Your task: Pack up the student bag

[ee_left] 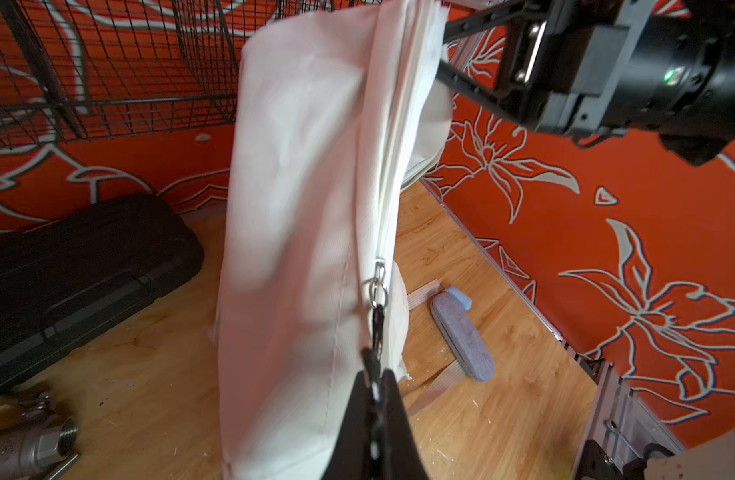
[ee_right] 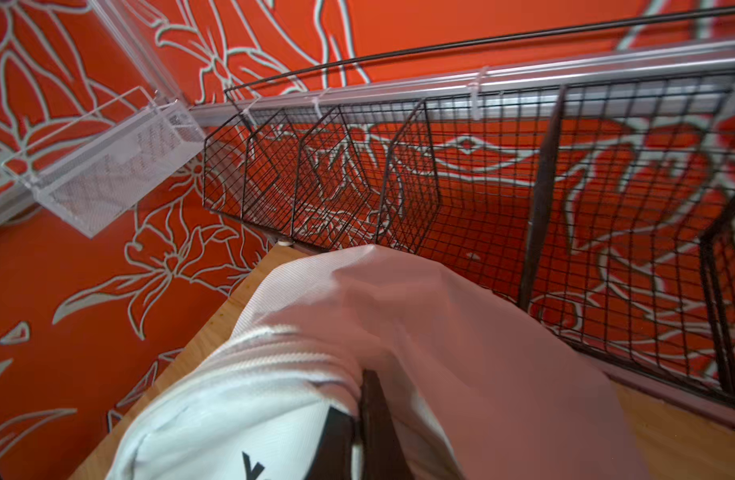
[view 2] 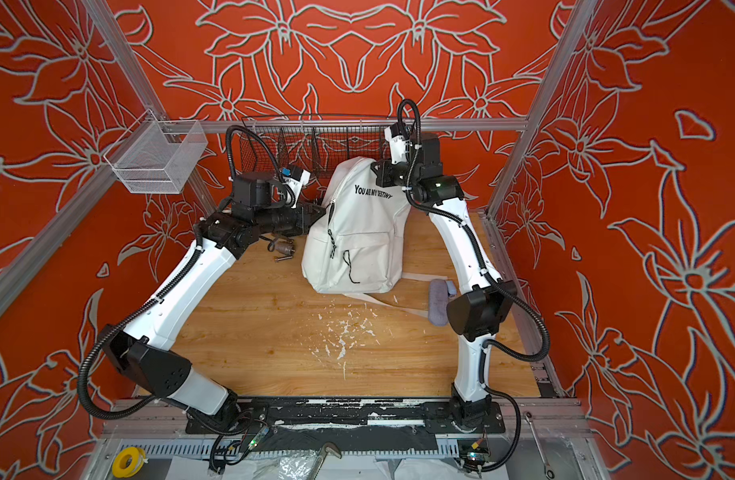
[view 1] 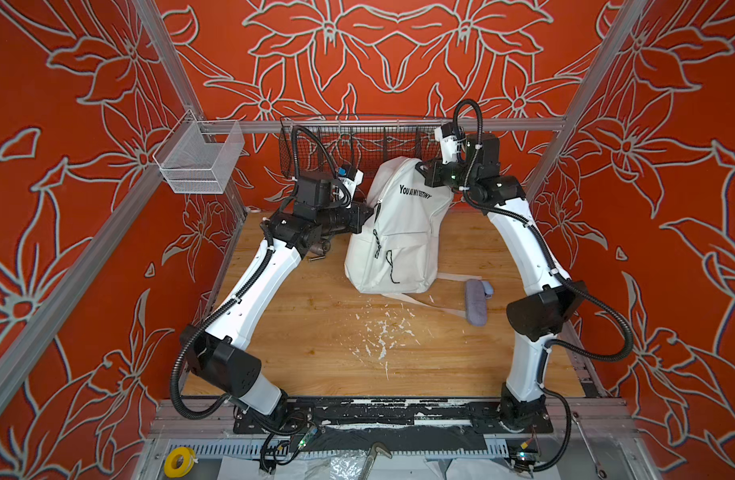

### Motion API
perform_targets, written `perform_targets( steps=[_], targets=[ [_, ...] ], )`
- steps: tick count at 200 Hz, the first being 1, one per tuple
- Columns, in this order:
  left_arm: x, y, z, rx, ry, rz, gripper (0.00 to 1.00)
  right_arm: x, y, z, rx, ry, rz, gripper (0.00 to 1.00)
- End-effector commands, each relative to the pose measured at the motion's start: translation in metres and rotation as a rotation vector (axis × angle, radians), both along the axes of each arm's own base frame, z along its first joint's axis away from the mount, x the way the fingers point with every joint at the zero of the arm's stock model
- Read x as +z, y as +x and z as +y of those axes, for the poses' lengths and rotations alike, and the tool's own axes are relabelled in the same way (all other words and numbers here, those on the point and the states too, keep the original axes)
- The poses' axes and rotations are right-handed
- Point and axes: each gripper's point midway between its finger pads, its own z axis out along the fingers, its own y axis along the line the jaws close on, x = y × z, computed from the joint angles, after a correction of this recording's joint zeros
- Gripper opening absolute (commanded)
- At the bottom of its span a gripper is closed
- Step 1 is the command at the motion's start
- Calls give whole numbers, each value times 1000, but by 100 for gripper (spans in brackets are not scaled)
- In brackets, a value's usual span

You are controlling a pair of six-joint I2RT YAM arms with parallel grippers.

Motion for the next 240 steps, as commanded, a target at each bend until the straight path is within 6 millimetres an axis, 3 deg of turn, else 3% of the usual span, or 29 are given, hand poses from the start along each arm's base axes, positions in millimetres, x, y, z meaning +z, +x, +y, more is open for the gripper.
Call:
perform_targets(
  steps=[1, 31, 84, 134, 152, 180, 206, 226, 240],
  targets=[
    [-21, -12, 12, 39, 8, 68, 0, 54, 19, -63, -320, 102, -110, 0],
    [-58, -16, 15, 62, 35, 134, 0, 53, 21, -73, -378, 105, -111, 0],
    [-95, -31, 28, 126, 89, 165, 0, 61, 26, -77, -420, 156, -133, 0],
    [-103, -42, -31, -48, 49, 159, 0, 61, 28, -40, -413, 126, -167, 0],
    [-125, -46, -35, -47, 116, 216, 0, 62, 31, -42, -446, 170, -178, 0],
    [-163, -48, -21, 28, 211, 280, 0, 73, 35, -51, -507, 244, -206, 0],
    [-180, -53, -24, 47, 214, 276, 0, 82, 38, -52, -527, 312, -224, 0],
    [-177, -58, -33, 23, 210, 240, 0, 88, 41, -30, -419, 296, -251, 0],
    [-163, -54, -31, 35, 213, 196, 18, 91, 38, 1, -248, 251, -299, 0]
  ],
)
